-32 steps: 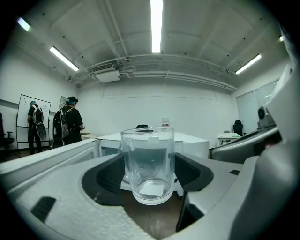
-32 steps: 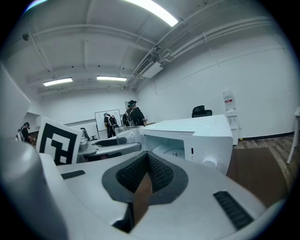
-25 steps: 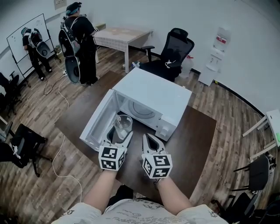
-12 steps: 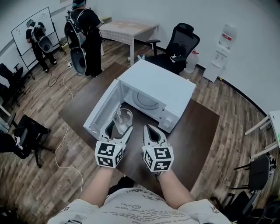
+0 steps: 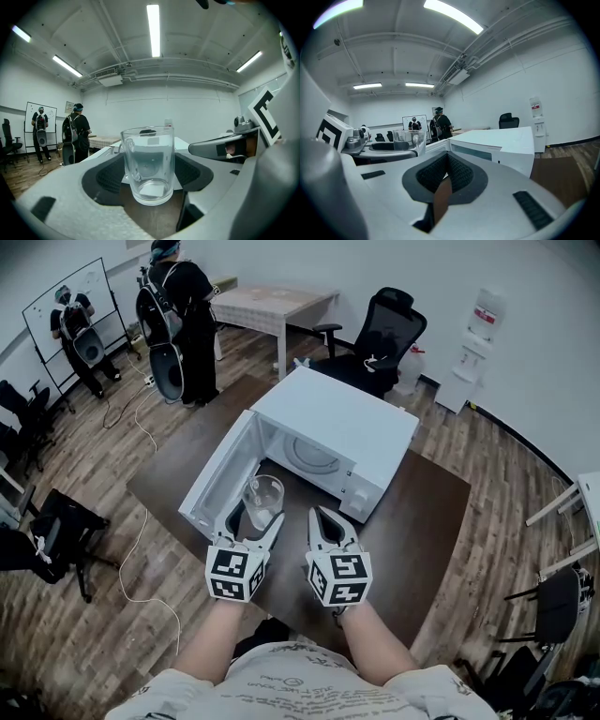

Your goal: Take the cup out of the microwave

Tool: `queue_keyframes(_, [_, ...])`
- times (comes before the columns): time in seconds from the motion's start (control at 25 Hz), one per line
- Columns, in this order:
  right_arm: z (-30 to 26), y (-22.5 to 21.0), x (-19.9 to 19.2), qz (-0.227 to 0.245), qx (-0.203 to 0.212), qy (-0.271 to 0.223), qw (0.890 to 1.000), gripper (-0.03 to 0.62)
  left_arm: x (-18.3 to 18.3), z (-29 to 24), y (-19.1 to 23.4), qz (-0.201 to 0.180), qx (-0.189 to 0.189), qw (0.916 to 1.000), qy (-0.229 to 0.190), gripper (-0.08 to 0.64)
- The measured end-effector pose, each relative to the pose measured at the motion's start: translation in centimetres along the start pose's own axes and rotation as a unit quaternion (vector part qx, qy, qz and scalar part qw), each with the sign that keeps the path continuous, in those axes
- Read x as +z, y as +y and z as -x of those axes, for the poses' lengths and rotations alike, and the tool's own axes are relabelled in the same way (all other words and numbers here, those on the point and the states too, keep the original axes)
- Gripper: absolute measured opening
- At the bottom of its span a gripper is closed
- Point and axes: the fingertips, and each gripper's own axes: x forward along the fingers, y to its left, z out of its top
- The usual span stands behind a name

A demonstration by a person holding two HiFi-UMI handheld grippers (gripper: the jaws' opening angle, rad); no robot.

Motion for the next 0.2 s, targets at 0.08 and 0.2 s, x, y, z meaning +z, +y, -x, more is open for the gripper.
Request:
queue_keyframes(0.08, [-0.05,-0.15,-0.01,0.001,0.0,0.001,1.0,0.011,0.06,-0.08,-0.07,0.002,-0.001,1.0,-0.001,0.33])
queue_keyframes(0.2, [-0.08,-0.41,-0.11,0.0,-0.001,0.002,1.0,0.011,0.05,-0.24,-0.25,0.005,-0.003,1.0,-0.004,0.33])
